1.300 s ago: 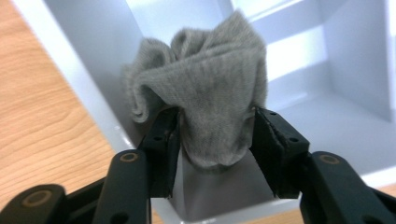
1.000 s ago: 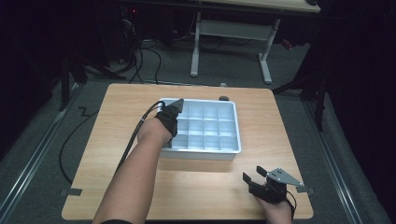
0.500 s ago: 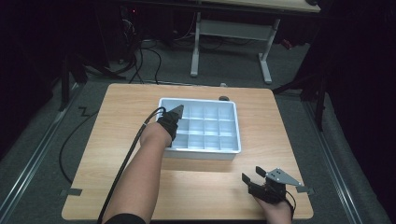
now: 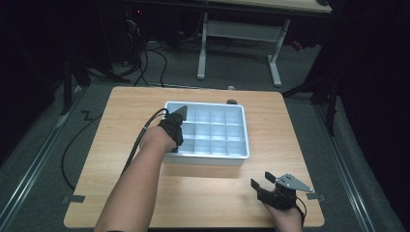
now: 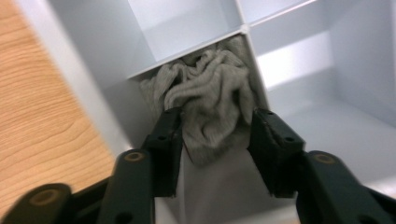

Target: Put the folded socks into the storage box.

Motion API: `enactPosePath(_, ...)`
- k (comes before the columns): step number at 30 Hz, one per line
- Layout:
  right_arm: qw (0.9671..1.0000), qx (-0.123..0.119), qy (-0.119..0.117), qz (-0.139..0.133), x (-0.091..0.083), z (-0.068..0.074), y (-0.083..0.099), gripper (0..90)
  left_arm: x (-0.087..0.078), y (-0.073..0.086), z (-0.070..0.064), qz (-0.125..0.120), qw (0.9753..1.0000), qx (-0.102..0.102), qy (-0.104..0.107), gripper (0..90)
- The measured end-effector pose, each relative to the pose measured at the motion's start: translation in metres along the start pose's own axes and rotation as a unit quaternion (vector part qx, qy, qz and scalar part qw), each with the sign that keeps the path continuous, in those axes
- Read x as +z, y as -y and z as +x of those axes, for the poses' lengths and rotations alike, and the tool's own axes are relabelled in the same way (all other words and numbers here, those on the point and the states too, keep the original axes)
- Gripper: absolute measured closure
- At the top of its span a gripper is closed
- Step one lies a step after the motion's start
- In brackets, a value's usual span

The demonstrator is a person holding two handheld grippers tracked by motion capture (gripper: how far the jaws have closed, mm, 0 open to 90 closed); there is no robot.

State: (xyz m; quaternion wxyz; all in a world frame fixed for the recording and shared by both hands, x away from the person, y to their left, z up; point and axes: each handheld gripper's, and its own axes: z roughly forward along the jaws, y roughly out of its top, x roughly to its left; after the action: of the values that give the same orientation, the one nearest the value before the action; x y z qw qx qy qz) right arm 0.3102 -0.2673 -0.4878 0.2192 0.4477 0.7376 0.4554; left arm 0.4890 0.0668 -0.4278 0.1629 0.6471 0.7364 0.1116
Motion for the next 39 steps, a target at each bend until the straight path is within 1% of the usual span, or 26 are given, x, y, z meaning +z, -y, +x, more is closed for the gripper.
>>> enactPosePath(2, 1.0, 0.0, 0.0, 0.002, 0.001, 0.001, 0.0, 33.1, -0.011, -0.002, 0.0, -0.018, 0.9998, 0.003, 0.004, 49.8)
enactPosePath(3, 1.0, -0.002, -0.001, 0.003, 0.001, 0.001, -0.001, 33.1, -0.016, -0.002, 0.001, -0.028, 0.9996, 0.0, 0.006, 46.3)
enactPosePath(6, 1.0, -0.006, -0.001, 0.003, 0.003, 0.003, -0.001, 33.1, -0.03, -0.004, 0.003, -0.05, 0.9987, 0.0, 0.007, 42.1)
enactPosePath(8, 1.0, -0.007, -0.001, 0.005, 0.004, 0.004, -0.002, 33.1, -0.038, -0.004, 0.006, -0.057, 0.9983, -0.005, 0.012, 39.4)
enactPosePath(13, 0.9999, -0.007, 0.0, 0.008, 0.005, 0.004, -0.001, 33.1, -0.051, -0.004, 0.016, -0.065, 0.9977, -0.003, 0.02, 33.9)
enactPosePath(16, 0.9999, -0.006, 0.001, 0.008, 0.005, 0.003, 0.0, 33.1, -0.055, -0.002, 0.026, -0.07, 0.9972, -0.002, 0.025, 33.0)
enactPosePath(17, 0.9999, -0.005, 0.002, 0.009, 0.004, 0.003, 0.0, 33.1, -0.055, -0.001, 0.029, -0.072, 0.9971, -0.004, 0.027, 32.2)
enactPosePath(22, 0.9999, -0.007, 0.004, 0.011, 0.004, 0.002, 0.001, 33.1, -0.049, 0.012, 0.044, -0.082, 0.9963, -0.001, 0.028, 26.4)
enactPosePath(25, 0.9999, -0.007, 0.005, 0.013, 0.005, 0.003, 0.002, 33.1, -0.048, 0.018, 0.055, -0.095, 0.9946, -0.006, 0.042, 24.9)
enactPosePath(26, 0.9999, -0.007, 0.004, 0.013, 0.005, 0.003, 0.002, 33.1, -0.048, 0.02, 0.059, -0.102, 0.9935, -0.007, 0.051, 24.9)
enactPosePath(28, 0.9998, -0.01, 0.004, 0.014, 0.005, 0.003, 0.002, 33.1, -0.049, 0.027, 0.066, -0.114, 0.9911, -0.001, 0.067, 24.6)
enactPosePath(29, 0.9998, -0.01, 0.004, 0.015, 0.006, 0.004, 0.003, 33.1, -0.05, 0.031, 0.07, -0.124, 0.9892, 0.002, 0.077, 24.2)
enactPosePath(32, 0.9998, -0.009, 0.005, 0.018, 0.007, 0.004, 0.003, 33.1, -0.053, 0.043, 0.081, -0.156, 0.9818, 0.0, 0.109, 23.9)
enactPosePath(33, 0.9998, -0.009, 0.005, 0.019, 0.007, 0.004, 0.003, 33.1, -0.053, 0.048, 0.085, -0.166, 0.9787, -0.001, 0.12, 23.9)
enactPosePath(35, 0.9997, -0.01, 0.006, 0.02, 0.007, 0.003, 0.003, 33.1, -0.052, 0.059, 0.094, -0.179, 0.9736, -0.005, 0.142, 25.8)
enactPosePath(38, 0.9997, -0.012, 0.007, 0.021, 0.008, 0.003, 0.004, 33.1, -0.048, 0.076, 0.108, -0.217, 0.9631, 0.003, 0.16, 27.9)
enactPosePath(39, 0.9996, -0.013, 0.007, 0.023, 0.008, 0.004, 0.004, 33.1, -0.046, 0.082, 0.113, -0.229, 0.9586, 0.001, 0.169, 27.9)
